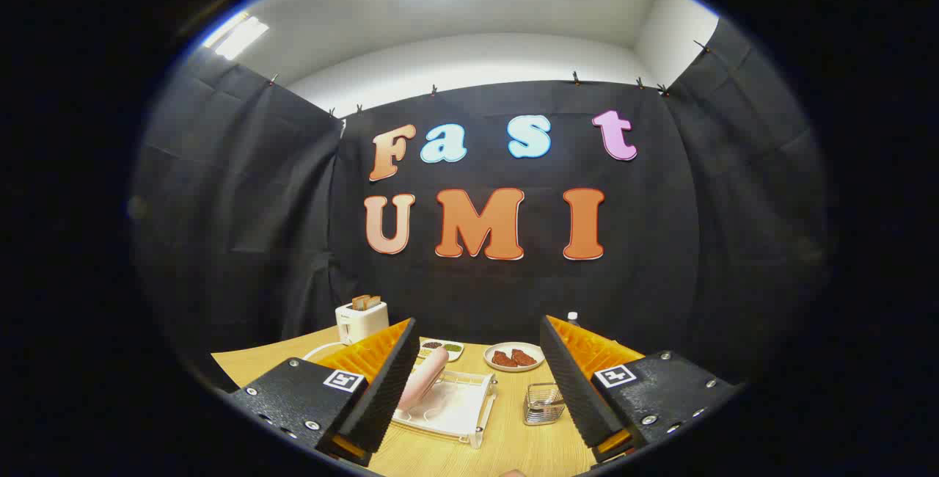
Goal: Take the plate from the dish rack, then take the spoon from the basket and place it into the plate.
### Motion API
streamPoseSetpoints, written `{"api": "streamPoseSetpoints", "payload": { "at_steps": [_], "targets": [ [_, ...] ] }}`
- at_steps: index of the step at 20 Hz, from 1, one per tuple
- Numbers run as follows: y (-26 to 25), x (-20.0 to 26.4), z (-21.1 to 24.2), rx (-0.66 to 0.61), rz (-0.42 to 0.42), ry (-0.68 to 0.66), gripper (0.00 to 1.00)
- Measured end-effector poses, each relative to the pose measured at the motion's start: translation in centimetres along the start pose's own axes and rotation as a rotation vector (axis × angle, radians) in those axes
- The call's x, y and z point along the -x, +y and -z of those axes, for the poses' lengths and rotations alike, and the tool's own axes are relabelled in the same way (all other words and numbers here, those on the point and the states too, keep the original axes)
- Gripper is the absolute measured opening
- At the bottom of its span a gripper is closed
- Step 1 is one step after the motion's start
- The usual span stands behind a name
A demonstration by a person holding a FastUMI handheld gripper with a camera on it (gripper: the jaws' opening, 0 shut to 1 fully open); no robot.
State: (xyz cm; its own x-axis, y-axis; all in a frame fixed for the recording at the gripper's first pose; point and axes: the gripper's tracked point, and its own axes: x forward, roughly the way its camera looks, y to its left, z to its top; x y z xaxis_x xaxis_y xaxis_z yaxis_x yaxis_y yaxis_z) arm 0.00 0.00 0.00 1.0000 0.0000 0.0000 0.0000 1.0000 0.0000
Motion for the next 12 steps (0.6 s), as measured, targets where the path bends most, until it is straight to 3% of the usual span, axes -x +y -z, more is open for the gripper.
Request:
{"api": "streamPoseSetpoints", "payload": {
  "at_steps": [12],
  "targets": [
    [1.4, 0.4, -0.2, -0.057, -0.056, -0.004, 0.98]
  ]
}}
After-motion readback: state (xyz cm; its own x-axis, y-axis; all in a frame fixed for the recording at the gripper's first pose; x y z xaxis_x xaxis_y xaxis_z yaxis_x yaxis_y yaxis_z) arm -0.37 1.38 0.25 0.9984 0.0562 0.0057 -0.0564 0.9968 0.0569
